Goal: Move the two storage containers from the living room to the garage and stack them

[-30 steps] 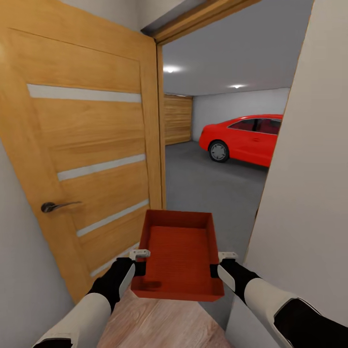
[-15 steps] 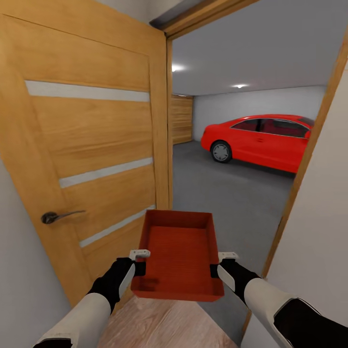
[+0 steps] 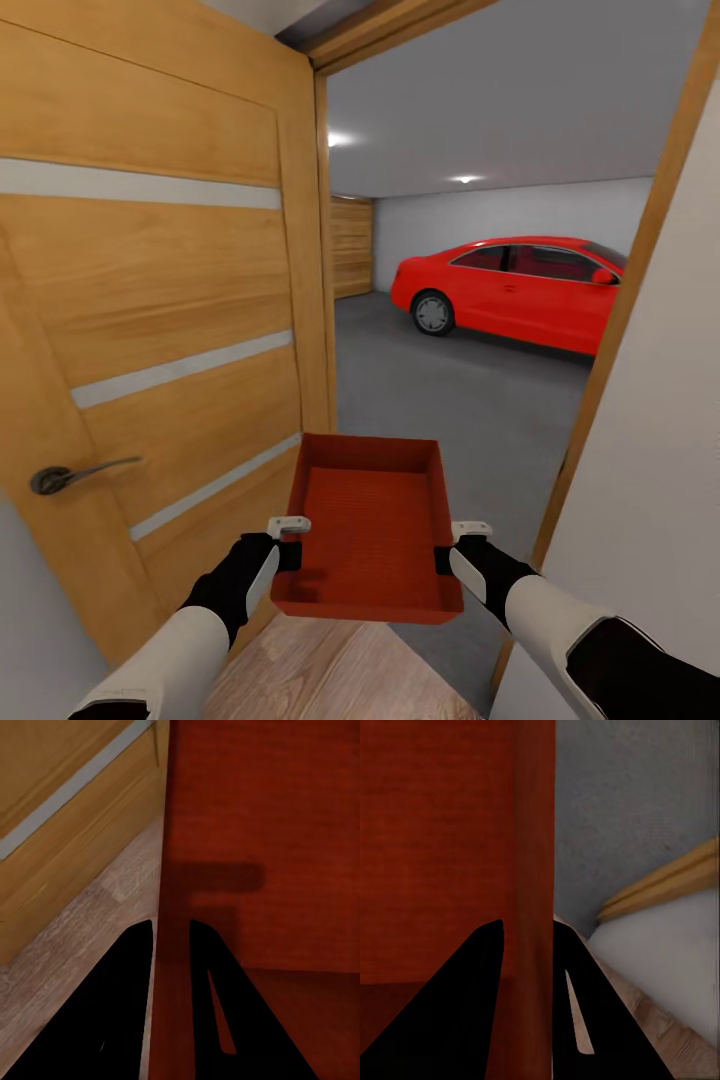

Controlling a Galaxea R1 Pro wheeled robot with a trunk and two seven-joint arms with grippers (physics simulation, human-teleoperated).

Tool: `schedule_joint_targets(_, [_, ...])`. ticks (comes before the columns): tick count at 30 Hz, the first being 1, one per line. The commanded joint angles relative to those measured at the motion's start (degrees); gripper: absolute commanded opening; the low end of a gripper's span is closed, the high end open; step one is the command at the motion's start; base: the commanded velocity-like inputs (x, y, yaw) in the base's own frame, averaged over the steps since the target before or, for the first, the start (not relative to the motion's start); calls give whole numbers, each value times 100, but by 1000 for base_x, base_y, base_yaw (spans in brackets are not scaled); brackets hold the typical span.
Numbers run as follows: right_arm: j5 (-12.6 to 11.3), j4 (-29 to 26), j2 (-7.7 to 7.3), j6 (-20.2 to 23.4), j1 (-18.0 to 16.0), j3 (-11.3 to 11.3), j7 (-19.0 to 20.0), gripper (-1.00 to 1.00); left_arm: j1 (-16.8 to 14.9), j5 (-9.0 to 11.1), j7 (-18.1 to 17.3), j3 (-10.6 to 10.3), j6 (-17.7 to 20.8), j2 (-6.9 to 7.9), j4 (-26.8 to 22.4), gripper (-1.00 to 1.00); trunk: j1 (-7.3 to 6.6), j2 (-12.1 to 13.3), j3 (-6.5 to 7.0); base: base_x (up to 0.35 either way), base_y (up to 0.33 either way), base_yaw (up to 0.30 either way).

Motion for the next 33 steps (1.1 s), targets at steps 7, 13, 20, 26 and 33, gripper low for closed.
schedule_joint_targets(7, [-285, -6, -4, 10, 3, 366, -28, -100, -3, -126, 37, 35, 41, 13, -80, -100, 2, -5, -3, 0, 0, -243])
schedule_joint_targets(13, [-285, -6, -4, 10, 3, 369, -28, -100, -3, -126, 37, 40, 41, 13, -80, -100, 2, -5, -3, 0, 0, -243])
schedule_joint_targets(20, [-285, -6, -7, 10, 3, 369, -28, -100, -3, -126, 35, 42, 47, 13, -80, -100, 2, -5, -3, 14, 6, -240])
schedule_joint_targets(26, [-286, -6, -9, 10, 3, 370, -28, -100, -3, -126, 28, 51, 74, 13, -80, -100, 2, -5, -3, 212, 152, -51])
schedule_joint_targets(33, [-292, -6, -8, 10, 3, 370, -28, -100, -3, -126, 28, 52, 76, 13, -80, -100, 2, -5, -3, 253, 190, -1])
